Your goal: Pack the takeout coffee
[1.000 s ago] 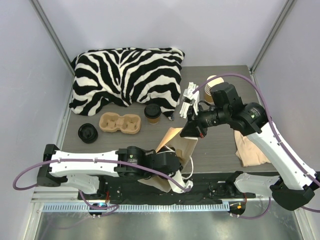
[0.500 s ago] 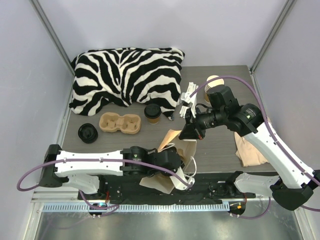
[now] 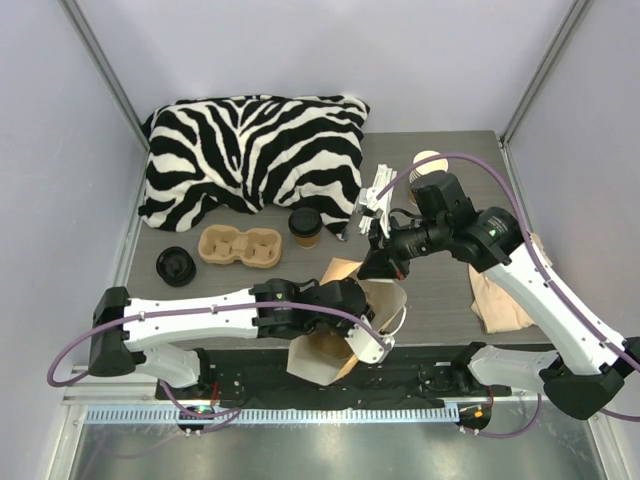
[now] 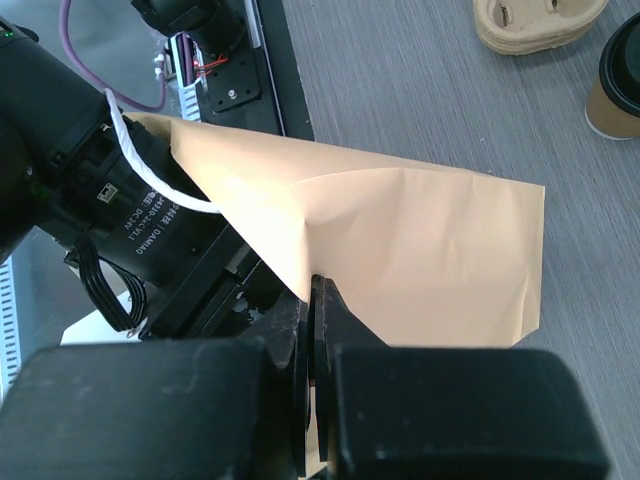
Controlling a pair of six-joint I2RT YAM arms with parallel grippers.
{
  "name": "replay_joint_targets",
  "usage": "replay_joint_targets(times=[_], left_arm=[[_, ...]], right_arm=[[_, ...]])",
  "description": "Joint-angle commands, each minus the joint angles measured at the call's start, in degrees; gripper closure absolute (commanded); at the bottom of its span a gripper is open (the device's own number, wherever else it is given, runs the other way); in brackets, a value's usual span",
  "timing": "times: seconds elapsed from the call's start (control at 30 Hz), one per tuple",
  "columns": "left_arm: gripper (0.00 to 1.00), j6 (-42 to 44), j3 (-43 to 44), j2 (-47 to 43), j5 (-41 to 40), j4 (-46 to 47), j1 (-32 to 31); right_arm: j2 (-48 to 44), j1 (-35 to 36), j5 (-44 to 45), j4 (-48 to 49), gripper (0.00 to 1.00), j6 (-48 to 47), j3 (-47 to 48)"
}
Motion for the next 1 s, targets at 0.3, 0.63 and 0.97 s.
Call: replay_joint_targets(times=[0.3,0.63,0.97], left_arm=[[0.59,-0.5,9.1,2.3,0.9,-6.3,2.0],[0.56,-3.4,13.5,1.4,0.2,-10.3,0.9],[0.43,-5.9,22.6,0.1,-1.0,-15.0,-1.5]], right_arm=[[2.3,0.8,-0.2,-2.2,0.99,-0.6,1.9],[2.0,0.8,4.3,-1.7,0.99,-1.3,1.6],[0.2,0.8,8.3,1.5,0.99,-1.4,0.1]])
